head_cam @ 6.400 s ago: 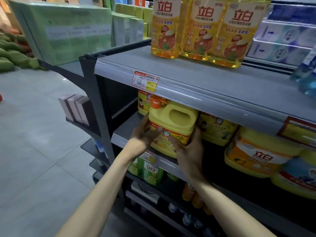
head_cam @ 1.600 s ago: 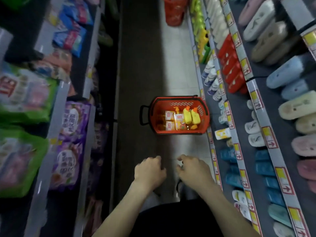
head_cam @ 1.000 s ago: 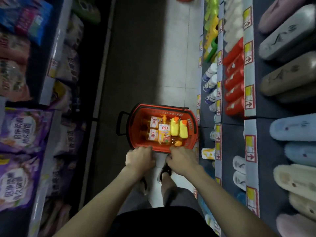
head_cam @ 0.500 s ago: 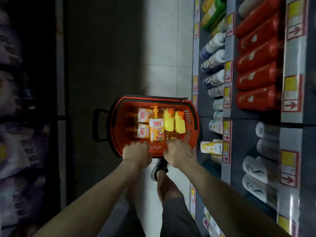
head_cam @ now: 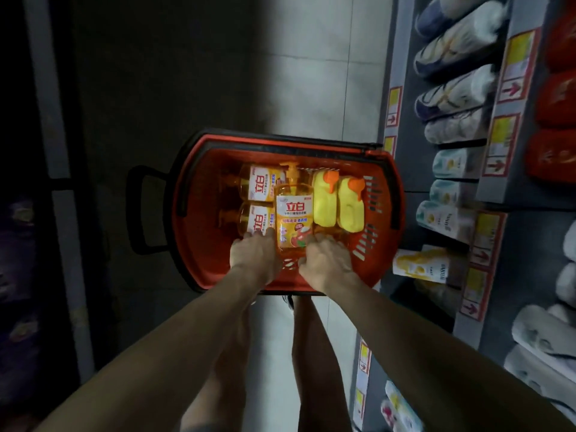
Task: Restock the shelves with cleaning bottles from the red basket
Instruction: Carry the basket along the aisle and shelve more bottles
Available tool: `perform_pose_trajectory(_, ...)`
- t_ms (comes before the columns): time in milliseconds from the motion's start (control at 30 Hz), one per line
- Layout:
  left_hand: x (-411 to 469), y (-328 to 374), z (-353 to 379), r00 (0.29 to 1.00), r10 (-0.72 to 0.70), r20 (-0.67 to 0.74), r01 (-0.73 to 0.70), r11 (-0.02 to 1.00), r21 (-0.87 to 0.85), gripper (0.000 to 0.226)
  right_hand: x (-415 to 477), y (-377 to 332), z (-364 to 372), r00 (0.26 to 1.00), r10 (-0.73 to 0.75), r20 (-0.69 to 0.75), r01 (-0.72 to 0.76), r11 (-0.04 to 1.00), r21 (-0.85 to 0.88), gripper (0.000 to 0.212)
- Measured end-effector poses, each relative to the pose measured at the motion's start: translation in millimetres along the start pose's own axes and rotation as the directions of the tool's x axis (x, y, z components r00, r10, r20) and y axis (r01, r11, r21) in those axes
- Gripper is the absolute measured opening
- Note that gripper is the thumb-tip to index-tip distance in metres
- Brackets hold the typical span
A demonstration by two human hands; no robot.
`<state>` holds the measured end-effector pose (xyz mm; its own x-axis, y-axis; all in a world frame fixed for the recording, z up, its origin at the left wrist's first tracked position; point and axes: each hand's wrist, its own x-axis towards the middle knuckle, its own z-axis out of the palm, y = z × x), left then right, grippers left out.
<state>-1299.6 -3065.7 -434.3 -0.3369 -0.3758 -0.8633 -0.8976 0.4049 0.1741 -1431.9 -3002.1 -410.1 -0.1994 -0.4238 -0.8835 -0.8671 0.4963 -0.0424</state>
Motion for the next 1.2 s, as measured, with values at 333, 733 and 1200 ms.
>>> perform_pose_trajectory(333,77,14,49,0.969,-0.248,0.008,0.21,0.804,-0.556,0.051,69,5,36,0.932,0.359,0.054,-0.287,0.634,0.718,0.036)
perform_pose_trajectory(733,124,10,73,0.963,-0.174,0.205,0.208,0.002,-0.978,0.077,102,-5,56,0.907,0.318,0.276,-0.362,0.256,0.896,0.082)
perform_pose_trajectory(1200,111,6,83,0.935,-0.234,0.265,0.22,-0.2,-0.955,0.105,97,9,69,0.923,0.345,0.173,-0.287,0.314,0.905,0.069)
